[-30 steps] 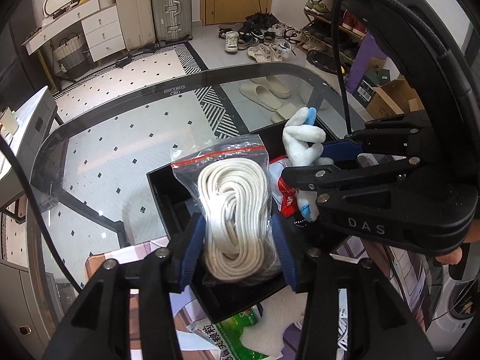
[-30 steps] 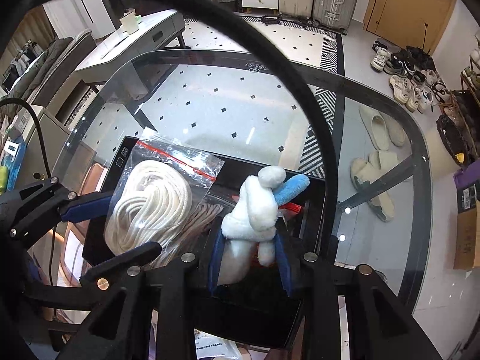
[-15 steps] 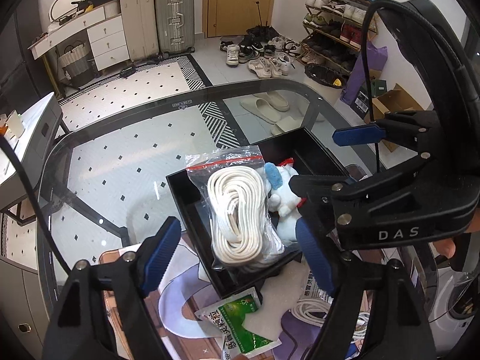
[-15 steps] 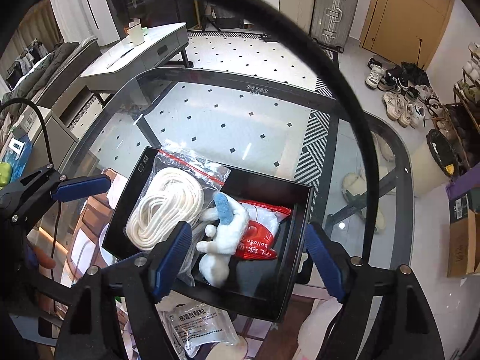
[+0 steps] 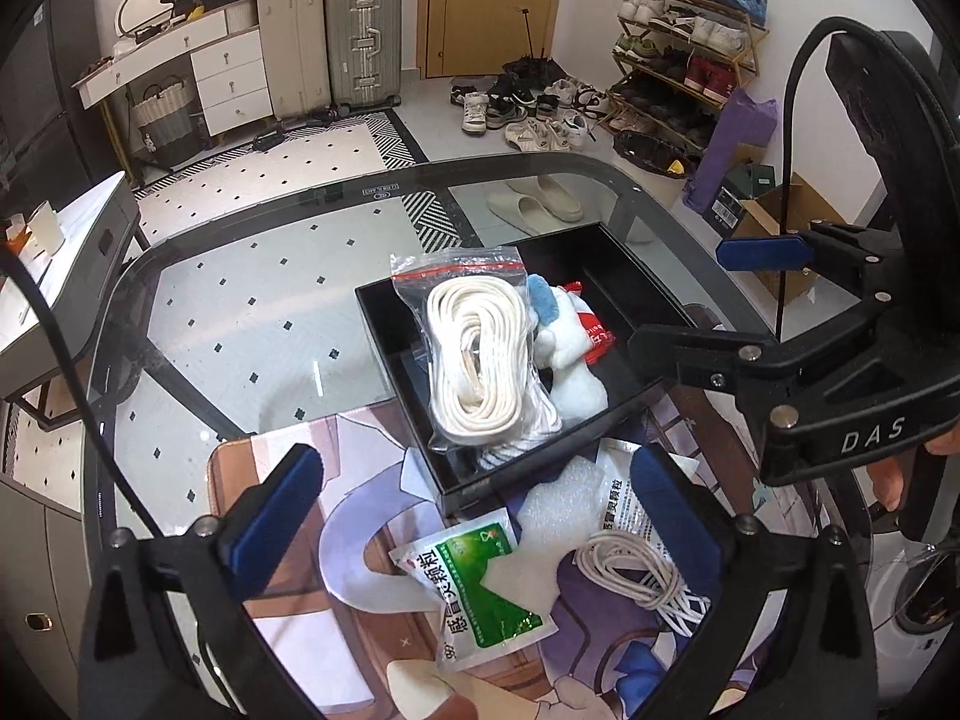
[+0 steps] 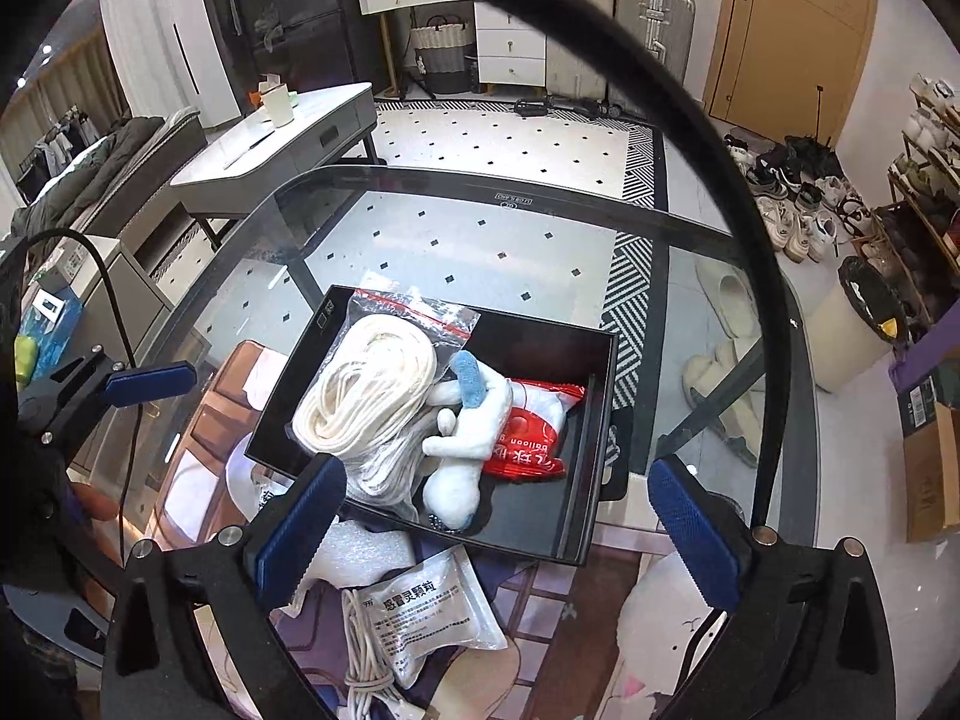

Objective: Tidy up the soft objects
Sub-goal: 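Open both tools to drop the plush toy and rope bag into the box, then withdraw both tools from the box toward the remaining items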

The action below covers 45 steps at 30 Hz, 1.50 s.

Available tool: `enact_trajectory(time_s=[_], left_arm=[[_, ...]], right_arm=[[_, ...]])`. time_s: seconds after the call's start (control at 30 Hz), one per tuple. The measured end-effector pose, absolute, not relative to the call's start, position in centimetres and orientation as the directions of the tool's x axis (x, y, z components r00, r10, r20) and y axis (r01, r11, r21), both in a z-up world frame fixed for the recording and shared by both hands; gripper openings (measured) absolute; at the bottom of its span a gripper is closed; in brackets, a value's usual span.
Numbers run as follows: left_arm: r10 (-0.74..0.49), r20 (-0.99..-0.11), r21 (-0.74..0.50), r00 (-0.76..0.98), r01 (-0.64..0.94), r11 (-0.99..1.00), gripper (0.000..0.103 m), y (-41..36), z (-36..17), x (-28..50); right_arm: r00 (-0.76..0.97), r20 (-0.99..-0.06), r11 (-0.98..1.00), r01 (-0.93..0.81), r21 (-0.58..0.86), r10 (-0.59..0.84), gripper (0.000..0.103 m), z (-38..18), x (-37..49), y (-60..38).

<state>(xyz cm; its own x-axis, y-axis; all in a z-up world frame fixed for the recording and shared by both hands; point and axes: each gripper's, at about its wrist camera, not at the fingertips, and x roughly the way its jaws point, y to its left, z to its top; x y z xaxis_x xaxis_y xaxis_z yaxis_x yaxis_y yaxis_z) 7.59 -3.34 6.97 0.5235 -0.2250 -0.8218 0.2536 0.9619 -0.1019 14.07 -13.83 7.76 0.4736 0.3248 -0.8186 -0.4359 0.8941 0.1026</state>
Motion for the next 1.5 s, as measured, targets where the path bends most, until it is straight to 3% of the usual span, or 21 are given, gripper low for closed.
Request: enact_trajectory(time_s=[0.37,0.83,1.5], left_arm=[[-0.215,-0.813,-0.110,0.541,0.219,0.970,0.103,-2.8,6.4,5.4],[-0.215,-0.823,-0.121,0.526,0.206,0.971,0.103,-2.2,4.6,3.5],[-0.213,-0.847,-0.128,0.488,0.201,0.971,0.103,-2.0,0.9,2.0]], right_arm=[[0.532,-0.789,0.892,-0.450,0.044,0.307,0.102,7.7,10.5,-14.5],[0.446,-0.824,0.883,-0.449,0.133,0.351,0.102,5.5,7.8,-16.5],[0.355,-0.876,0.817,-0.572,0.074,0.327,0.102,2.2,2.6,-13.8]])
